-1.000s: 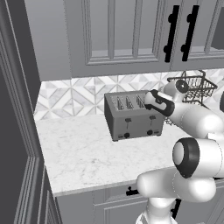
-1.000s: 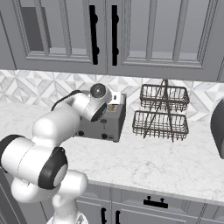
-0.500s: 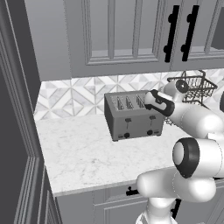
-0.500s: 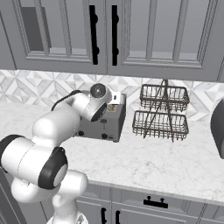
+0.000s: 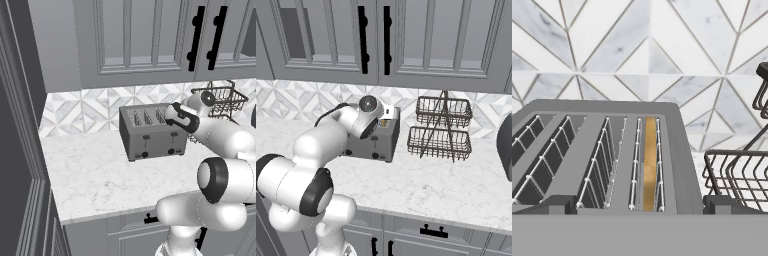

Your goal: Start the toaster. Once the lever pops up, take the bread to the plate on the dining counter.

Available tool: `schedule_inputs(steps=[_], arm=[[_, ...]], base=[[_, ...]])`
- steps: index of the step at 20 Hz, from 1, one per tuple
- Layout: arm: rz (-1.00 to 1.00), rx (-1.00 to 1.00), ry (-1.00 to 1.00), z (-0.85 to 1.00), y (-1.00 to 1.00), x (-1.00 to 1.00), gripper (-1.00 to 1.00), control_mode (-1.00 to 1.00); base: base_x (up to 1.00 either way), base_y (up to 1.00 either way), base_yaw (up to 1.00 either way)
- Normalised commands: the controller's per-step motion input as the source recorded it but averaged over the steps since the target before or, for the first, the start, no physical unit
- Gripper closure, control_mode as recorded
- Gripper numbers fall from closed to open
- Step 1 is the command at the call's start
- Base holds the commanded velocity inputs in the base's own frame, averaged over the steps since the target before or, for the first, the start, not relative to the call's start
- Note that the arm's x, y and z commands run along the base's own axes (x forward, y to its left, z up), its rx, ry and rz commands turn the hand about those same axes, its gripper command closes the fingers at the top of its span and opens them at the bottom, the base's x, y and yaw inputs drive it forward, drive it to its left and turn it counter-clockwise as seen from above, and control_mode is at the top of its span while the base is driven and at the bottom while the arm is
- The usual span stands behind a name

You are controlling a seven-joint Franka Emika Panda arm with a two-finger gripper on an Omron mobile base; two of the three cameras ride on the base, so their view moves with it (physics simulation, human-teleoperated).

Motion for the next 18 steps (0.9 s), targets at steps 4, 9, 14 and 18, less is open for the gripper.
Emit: schedule_inputs(steps=[4,9,14,18], arm=[[0.0,0.0,0.0,0.0,0.0,0.0,-1.0,-1.0],[0.0,0.0,0.0,0.0,0.0,0.0,-1.0,-1.0],[0.0,0.0,0.12,-0.03,0.0,0.0,-1.0,-1.0],[0.0,0.0,0.1,-0.01,0.0,0.0,-1.0,-1.0]], base=[[0.0,0.0,0.0],[0.0,0.0,0.0],[0.0,0.0,0.0],[0.0,0.0,0.0]])
